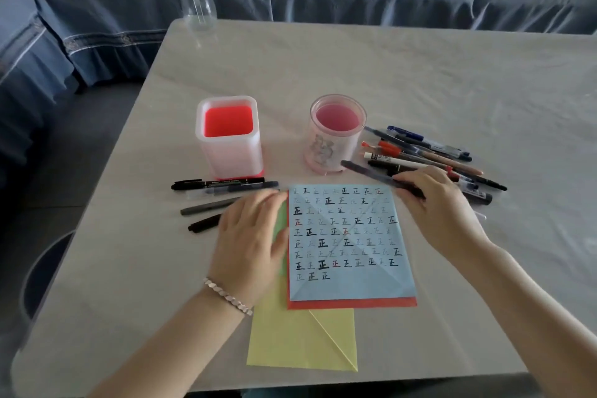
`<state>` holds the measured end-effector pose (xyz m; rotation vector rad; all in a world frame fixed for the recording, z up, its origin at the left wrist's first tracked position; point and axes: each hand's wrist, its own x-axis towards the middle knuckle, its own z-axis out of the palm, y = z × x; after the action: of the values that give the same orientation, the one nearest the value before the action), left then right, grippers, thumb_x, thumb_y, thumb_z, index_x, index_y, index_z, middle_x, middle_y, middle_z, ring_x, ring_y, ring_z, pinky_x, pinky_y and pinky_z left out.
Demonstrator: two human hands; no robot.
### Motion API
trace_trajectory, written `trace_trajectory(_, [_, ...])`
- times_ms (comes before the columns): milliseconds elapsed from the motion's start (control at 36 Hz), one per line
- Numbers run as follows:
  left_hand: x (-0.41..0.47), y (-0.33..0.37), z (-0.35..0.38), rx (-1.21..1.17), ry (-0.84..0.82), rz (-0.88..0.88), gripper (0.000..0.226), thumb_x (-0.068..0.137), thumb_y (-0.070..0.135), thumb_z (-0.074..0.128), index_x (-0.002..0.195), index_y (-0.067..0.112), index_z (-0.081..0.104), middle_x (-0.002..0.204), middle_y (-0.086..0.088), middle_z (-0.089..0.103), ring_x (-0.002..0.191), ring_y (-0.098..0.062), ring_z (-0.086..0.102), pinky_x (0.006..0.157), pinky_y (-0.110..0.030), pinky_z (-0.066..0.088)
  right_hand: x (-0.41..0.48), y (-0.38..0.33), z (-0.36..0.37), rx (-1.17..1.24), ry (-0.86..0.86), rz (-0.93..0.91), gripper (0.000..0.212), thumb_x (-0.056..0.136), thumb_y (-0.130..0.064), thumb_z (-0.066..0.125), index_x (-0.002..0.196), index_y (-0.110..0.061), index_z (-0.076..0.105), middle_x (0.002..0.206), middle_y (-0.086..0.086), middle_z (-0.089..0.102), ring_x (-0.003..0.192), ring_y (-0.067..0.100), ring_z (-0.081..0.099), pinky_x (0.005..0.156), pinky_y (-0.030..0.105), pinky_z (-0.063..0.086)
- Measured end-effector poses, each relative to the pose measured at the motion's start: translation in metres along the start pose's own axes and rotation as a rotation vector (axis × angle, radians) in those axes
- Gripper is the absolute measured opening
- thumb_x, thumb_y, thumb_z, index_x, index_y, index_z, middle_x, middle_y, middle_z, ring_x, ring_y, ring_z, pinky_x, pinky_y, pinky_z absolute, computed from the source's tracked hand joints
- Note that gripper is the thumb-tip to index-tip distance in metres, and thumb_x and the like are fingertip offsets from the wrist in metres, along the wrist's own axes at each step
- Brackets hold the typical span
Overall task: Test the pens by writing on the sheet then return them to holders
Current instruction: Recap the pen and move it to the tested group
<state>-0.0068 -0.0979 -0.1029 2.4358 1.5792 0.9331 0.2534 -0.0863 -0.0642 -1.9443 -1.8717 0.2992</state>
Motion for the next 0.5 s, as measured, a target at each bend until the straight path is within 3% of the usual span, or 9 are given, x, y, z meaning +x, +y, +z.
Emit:
trace_trajectory(83, [0.006,0.021,0.0,-0.046,-0.061,0.084,0.047,0.086,0.032,0.047,0.127,0.01,0.042,0.122,-0.007,0.055,0.115,-0.021,0.046,0.1,-0.032,0.031,-0.019,-0.019,-0.011,0.134,-0.108,-0.148,0.022,0.084,-0.012,0.063,0.106,-0.013,0.067,0.095,-0.003,0.059,0.083,0.009,0.055,0.074,0.009,0.04])
trace_trajectory(139, [0.008,0.03,0.001,-0.061,-0.085,0.097,0.048,0.087,0.036,0.046,0.128,0.011,0.042,0.123,-0.006,0.055,0.115,-0.02,0.046,0.1,-0.031,0.03,-0.032,-0.03,-0.017,0.191,-0.171,-0.214,0.021,0.085,-0.014,0.063,0.105,-0.014,0.068,0.092,-0.005,0.06,0.082,0.004,0.053,0.073,0.006,0.039])
trace_trajectory(194, [0.009,0.037,0.002,-0.166,-0.087,0.075,0.039,0.087,0.034,0.046,0.119,0.012,0.049,0.112,-0.004,0.059,0.105,-0.013,0.049,0.093,-0.025,0.035,-0.043,-0.038,-0.02,0.238,-0.216,-0.233,0.02,0.086,-0.021,0.06,0.104,-0.016,0.068,0.093,-0.01,0.059,0.083,0.002,0.054,0.071,0.007,0.04])
trace_trajectory(278, [0.008,0.038,-0.002,-0.397,-0.152,0.007,0.027,0.086,0.032,0.047,0.097,0.012,0.062,0.084,0.005,0.059,0.076,-0.001,0.048,0.07,-0.012,0.04,-0.055,-0.045,-0.022,0.234,-0.266,-0.186,0.018,0.086,-0.02,0.061,0.104,-0.023,0.065,0.092,-0.019,0.058,0.082,0.002,0.054,0.071,0.012,0.042])
trace_trajectory(361, [0.003,0.035,-0.007,-0.458,-0.262,0.073,0.028,0.088,0.037,0.046,0.091,0.016,0.065,0.076,0.009,0.055,0.069,0.003,0.044,0.063,-0.004,0.034,-0.062,-0.051,-0.02,0.156,-0.392,-0.161,0.019,0.09,-0.024,0.054,0.107,-0.031,0.06,0.095,-0.019,0.06,0.087,0.004,0.056,0.076,0.023,0.045])
trace_trajectory(444, [-0.002,0.037,-0.009,-0.433,-0.23,0.196,0.022,0.089,0.03,0.049,0.097,0.016,0.064,0.078,0.004,0.058,0.072,-0.006,0.052,0.063,-0.015,0.041,-0.066,-0.065,-0.014,0.222,-0.525,-0.174,0.018,0.092,-0.031,0.048,0.106,-0.039,0.057,0.097,-0.022,0.061,0.092,0.0,0.055,0.078,0.019,0.044])
trace_trajectory(500, [-0.003,0.038,-0.01,-0.41,-0.133,0.217,0.021,0.088,0.023,0.052,0.102,0.015,0.065,0.083,0.001,0.059,0.074,-0.012,0.055,0.064,-0.024,0.045,-0.068,-0.075,-0.01,0.354,-0.533,-0.126,0.021,0.093,-0.027,0.048,0.093,-0.048,0.052,0.085,-0.03,0.058,0.085,-0.005,0.052,0.072,0.012,0.04])
